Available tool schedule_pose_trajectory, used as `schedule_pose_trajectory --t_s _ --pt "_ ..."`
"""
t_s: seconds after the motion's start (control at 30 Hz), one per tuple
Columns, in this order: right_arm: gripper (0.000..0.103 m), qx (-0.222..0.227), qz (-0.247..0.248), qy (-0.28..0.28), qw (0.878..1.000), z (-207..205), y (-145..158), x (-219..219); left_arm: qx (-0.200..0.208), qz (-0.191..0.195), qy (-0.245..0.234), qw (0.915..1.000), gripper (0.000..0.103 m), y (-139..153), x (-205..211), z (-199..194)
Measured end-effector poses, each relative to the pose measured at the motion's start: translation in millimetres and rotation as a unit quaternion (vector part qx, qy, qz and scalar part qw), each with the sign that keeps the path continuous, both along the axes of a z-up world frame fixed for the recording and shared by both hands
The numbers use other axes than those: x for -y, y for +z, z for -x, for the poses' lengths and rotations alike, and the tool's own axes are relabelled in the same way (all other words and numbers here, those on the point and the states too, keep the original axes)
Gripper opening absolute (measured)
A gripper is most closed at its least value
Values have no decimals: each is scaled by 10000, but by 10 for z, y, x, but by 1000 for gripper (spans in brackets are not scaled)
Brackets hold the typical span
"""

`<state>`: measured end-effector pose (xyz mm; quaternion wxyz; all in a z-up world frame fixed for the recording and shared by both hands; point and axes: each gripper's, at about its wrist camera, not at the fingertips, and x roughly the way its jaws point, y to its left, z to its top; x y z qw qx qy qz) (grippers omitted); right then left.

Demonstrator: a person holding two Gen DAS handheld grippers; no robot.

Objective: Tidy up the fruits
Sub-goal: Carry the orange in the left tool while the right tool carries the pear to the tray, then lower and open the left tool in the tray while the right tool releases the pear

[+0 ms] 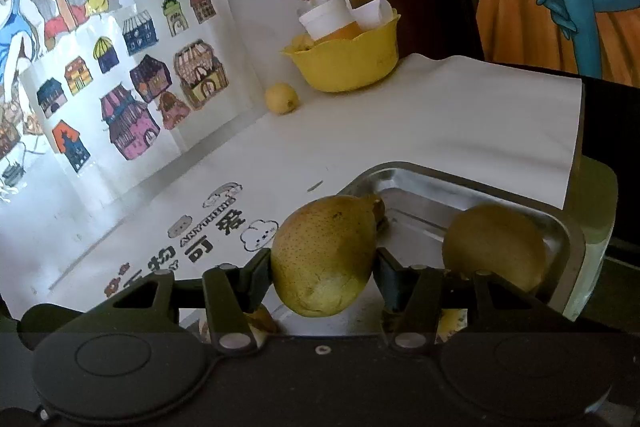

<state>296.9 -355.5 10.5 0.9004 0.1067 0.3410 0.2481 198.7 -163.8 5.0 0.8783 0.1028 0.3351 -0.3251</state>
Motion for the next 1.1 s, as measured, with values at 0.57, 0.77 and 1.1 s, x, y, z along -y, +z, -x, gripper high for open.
schedule_pose_trajectory --t_s 0.57,0.77,1.1 --pt "56 -184 1177 331 9923 -70 37 -282 18 3 134 9999 35 -32 -42 -29" --pt "56 -203 1465 481 9878 -79 31 -364 87 -24 142 9999 35 -43 -40 -15" --pt "56 -331 2028 800 9754 -102 2 -524 48 7 190 9998 35 -40 -49 -25"
